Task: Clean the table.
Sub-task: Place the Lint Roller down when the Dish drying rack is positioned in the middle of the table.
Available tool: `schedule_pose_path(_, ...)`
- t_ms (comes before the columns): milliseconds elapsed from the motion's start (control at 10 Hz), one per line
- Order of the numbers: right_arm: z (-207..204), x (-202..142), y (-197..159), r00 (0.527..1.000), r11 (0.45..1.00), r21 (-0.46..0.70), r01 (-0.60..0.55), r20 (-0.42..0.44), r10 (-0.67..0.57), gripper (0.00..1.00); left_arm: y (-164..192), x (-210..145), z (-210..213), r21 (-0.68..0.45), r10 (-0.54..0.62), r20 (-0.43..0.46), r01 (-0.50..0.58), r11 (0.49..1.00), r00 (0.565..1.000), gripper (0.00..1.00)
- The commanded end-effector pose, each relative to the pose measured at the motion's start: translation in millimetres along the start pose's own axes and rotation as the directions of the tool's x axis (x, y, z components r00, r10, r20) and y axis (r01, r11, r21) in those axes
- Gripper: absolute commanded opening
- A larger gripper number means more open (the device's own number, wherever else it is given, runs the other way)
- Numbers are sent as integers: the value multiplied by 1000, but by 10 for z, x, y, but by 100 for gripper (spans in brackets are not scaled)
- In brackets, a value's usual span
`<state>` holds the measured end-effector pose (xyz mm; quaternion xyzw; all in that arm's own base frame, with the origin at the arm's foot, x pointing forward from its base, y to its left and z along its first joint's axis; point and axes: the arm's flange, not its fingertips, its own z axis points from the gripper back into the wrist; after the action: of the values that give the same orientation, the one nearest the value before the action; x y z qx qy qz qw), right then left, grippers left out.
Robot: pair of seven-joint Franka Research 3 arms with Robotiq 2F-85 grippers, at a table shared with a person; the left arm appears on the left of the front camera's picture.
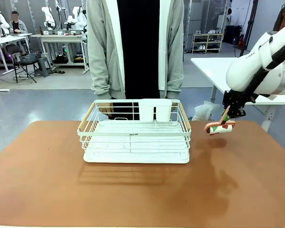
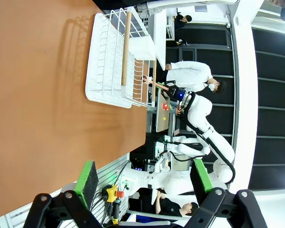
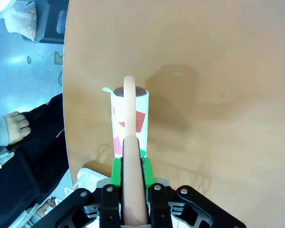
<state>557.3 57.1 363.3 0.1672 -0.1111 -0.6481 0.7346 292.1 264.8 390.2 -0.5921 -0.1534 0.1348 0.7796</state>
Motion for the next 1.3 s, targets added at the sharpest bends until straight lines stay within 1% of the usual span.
schedule_pose_path(0, -62, -55, 56, 998, 998, 32, 60, -8, -60, 21, -1, -47, 32, -9, -23, -10, 23, 1000, 1000, 100)
schedule_pose_path(300, -224, -18, 69, 996, 996, -6, 84, -16, -84, 21, -1, -47, 32, -9, -23, -10, 23, 1000, 1000, 100)
schedule_pose_path(600, -239, -9, 66, 996, 996, -9, 89, -10, -89, 21, -1, -47, 32, -9, -23, -10, 23, 1000, 1000, 100)
schedule_pose_path(700, -225, -8, 57, 996, 996, -11, 92, -12, -92, 43, -1, -47, 32, -9, -23, -10, 23, 1000, 1000, 100)
schedule_pose_path(800, -210, -17, 49, 996, 996, -13, 90, -6, -90, 57, -1, -47, 32, -9, -23, -10, 23, 1000, 1000, 100)
schedule_pose_path(900, -181, -38, 39, 996, 996, -13, 91, 3, -91, 79, -1, -47, 32, -9, -23, -10, 23, 1000, 1000, 100)
schedule_pose_path(1000, -114, -69, 15, 995, 995, -14, 95, 13, -95, 94, -1, -47, 32, -9, -23, -10, 23, 1000, 1000, 100)
schedule_pose_path(1100, -42, -94, -11, 995, 995, -16, 97, 17, -97, 100, -1, -47, 32, -9, -23, -10, 23, 1000, 1000, 100)
schedule_pose_path(1200, 22, -117, -38, 994, 994, -31, 104, 19, -104, 100, -1, -47, 32, -9, -23, -10, 23, 1000, 1000, 100)
